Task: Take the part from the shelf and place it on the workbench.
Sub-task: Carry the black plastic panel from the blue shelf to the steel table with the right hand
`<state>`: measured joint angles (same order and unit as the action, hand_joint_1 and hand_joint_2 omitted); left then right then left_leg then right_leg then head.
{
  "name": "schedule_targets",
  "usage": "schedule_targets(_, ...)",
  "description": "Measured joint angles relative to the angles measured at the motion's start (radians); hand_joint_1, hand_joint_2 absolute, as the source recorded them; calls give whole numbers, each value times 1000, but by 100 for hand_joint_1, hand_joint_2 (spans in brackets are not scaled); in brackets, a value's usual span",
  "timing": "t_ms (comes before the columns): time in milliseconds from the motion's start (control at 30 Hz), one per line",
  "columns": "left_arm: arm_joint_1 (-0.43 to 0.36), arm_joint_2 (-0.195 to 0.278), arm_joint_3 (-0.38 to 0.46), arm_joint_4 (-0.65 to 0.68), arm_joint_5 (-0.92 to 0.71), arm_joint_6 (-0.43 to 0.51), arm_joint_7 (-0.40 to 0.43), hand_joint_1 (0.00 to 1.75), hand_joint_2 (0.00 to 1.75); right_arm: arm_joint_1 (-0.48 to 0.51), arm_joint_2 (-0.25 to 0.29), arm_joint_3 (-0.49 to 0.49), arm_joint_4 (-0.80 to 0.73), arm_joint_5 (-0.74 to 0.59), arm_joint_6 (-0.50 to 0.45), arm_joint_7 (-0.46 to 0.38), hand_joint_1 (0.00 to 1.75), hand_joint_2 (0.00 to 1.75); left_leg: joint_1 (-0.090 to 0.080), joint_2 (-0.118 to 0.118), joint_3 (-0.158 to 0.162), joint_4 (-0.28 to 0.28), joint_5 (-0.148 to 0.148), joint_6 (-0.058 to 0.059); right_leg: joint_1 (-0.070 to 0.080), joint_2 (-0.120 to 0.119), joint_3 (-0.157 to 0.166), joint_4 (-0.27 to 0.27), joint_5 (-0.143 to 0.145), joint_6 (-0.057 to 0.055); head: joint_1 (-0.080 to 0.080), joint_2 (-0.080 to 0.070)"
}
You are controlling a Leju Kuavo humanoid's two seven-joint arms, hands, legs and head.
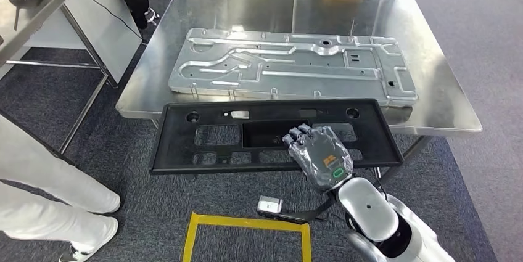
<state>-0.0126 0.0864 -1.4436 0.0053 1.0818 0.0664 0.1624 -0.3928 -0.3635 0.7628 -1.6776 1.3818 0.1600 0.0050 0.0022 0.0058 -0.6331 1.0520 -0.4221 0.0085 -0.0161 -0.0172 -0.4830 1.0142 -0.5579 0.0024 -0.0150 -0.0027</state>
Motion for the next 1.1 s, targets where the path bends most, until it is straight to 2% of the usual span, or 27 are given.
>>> schedule_targets(100, 0, 0, 0, 0, 0, 0, -1, 0, 175, -2, 0, 0, -1, -1, 0, 1, 175, 175, 0, -5, 21, -21, -21, 18, 2, -1, 9, 8, 1, 16, 0, 0)
schedule_targets(133, 1, -1, 0, 0, 0, 0, -1, 0, 175, -3, 0, 0, -1, -1, 1, 1, 175, 175, 3, -8, 31, -26, -26, 25, 2, 1, 3, 31, 1, 21, 0, 0)
schedule_targets(167, 2, -1, 0, 0, 0, 0, -1, 0, 175, -4, 0, 0, -2, -1, 1, 2, 175, 175, 4, -10, 43, -30, -30, 31, 1, 4, -16, 70, -6, 23, 0, 0)
schedule_targets(200, 2, -1, 0, 0, 0, 0, -1, 0, 175, -4, 0, 0, -2, -1, 1, 3, 175, 175, 4, -11, 52, -32, -35, 36, 0, 7, -50, 126, -21, 25, 1, 0)
schedule_targets(267, 2, -1, 0, 0, 0, 0, -1, 0, 175, -1, 0, 2, -2, -1, 1, 4, 175, 175, 3, -15, 66, -33, -49, 42, 1, 9, -139, 244, -66, 27, 0, 0)
schedule_targets(300, 2, -1, 0, 0, 0, 0, -1, 0, 175, 1, 0, 3, -2, -1, 1, 5, 175, 175, 1, -18, 76, -33, -57, 43, 2, 10, -176, 279, -83, 26, 0, 0)
schedule_targets(333, 3, -1, 0, 0, 0, 0, -1, 0, 175, 4, 0, 4, -2, 0, 1, 6, 175, 175, 0, -21, 87, -33, -66, 43, 2, 11, -199, 285, -82, 24, 0, 0)
schedule_targets(367, 3, -1, 0, 0, -1, 1, -1, 0, 175, 6, 0, 4, -2, 0, 2, 8, 175, 175, -2, -24, 102, -33, -76, 43, 3, 11, -207, 258, -58, 21, 0, 0)
schedule_targets(400, 4, -2, 0, 0, -2, 1, 0, 0, 175, 8, -1, 5, -2, 1, 2, 10, 175, 175, -3, -26, 117, -33, -87, 41, 6, 12, -200, 203, -11, 15, 1, 0)
schedule_targets(433, 4, -3, 0, 0, -4, 1, 0, 0, 175, 11, -2, 5, -2, 2, 2, 12, 175, 175, -4, -27, 131, -34, -98, 40, 10, 13, -188, 141, 48, 6, 1, 0)
schedule_targets(467, 5, -4, 0, 0, -5, 1, 1, 0, 175, 14, -4, 5, -3, 3, 2, 15, 175, 175, -5, -30, 142, -35, -108, 36, 14, 14, -178, 88, 89, -1, 1, 0)
schedule_targets(500, 4, -6, 0, 0, -7, 1, 1, 0, 175, 17, -6, 6, -4, 4, 2, 18, 175, 175, -5, -31, 148, -39, -116, 31, 19, 16, -171, 55, 115, -8, 1, 0)
schedule_targets(533, 4, -6, 0, 0, -7, 2, 2, 0, 175, 22, -7, 6, -7, 4, 2, 20, 175, 175, -6, -32, 155, -37, -120, 25, 22, 18, -167, 41, 123, -12, 1, 0)
schedule_targets(633, 4, -6, 0, 0, -8, 2, 2, 0, 175, 32, -10, 7, -16, 7, 2, 23, 175, 175, -8, -27, 170, -13, -121, 8, 16, 21, -136, 22, 114, -26, 2, 0)
schedule_targets(667, 3, -6, 0, 0, -9, 2, 2, 0, 175, 34, -11, 7, -18, 7, 2, 24, 175, 175, -8, -24, 159, 17, -127, 4, 12, 21, -122, 18, 111, -31, 2, 0)
schedule_targets(700, 1, -6, 0, 0, -9, 2, 2, 0, 175, 35, -12, 7, -21, 8, 2, 25, 175, 175, -5, -20, 133, 64, -142, -1, 10, 20, -112, 14, 106, -34, 2, 0)
schedule_targets(767, -2, -7, 0, 0, -9, 2, 2, 0, 175, 38, -12, 8, -23, 9, 2, 25, 175, 175, 2, -15, 54, 181, -190, -14, 8, 20, -97, 13, 91, -37, 1, 0)
schedule_targets(800, -2, -7, 0, 0, -9, 2, 2, 0, 175, 41, -12, 8, -24, 9, 2, 24, 175, 175, 5, -14, 17, 222, -210, -19, 8, 19, -89, 13, 83, -36, 2, 0)
schedule_targets(833, 0, -7, 0, 0, -10, 2, 3, 0, 175, 44, -12, 9, -24, 9, 2, 24, 175, 175, 8, -13, -8, 235, -213, -22, 7, 19, -79, 13, 75, -34, 1, 0)
schedule_targets(867, 2, -7, 0, 0, -10, 3, 3, 0, 175, 47, -12, 9, -24, 9, 2, 24, 175, 175, 10, -12, -17, 214, -194, -22, 6, 20, -67, 13, 65, -32, 2, 0)
schedule_targets(900, 4, -6, 0, 0, -10, 3, 4, 0, 175, 48, -12, 9, -24, 9, 2, 24, 175, 175, 11, -12, -13, 168, -155, -22, 5, 20, -55, 13, 56, -29, 2, 0)
schedule_targets(933, 5, -6, 0, 0, -10, 3, 4, 0, 175, 48, -12, 9, -24, 9, 2, 24, 175, 175, 12, -10, 0, 101, -100, -22, 4, 19, -43, 13, 47, -25, 2, 0)
schedule_targets(967, 6, -6, 0, 0, -10, 3, 5, 0, 175, 48, -12, 9, -24, 9, 2, 24, 175, 175, 10, -8, 12, 46, -66, -20, 3, 19, -32, 13, 38, -20, 2, 0)
schedule_targets(1033, 5, -6, 0, 0, -10, 4, 7, 0, 175, 47, -13, 8, -25, 9, 4, 25, 175, 175, 5, -4, 27, -14, -40, -9, 4, 19, -18, 14, 23, -6, 2, 0)
schedule_targets(1100, 4, -7, 0, 0, -8, 6, 10, 0, 175, 46, -14, 7, -25, 8, 6, 25, 175, 175, 4, -5, 39, -18, -48, 8, 6, 19, -10, 22, 19, 8, 2, 0)
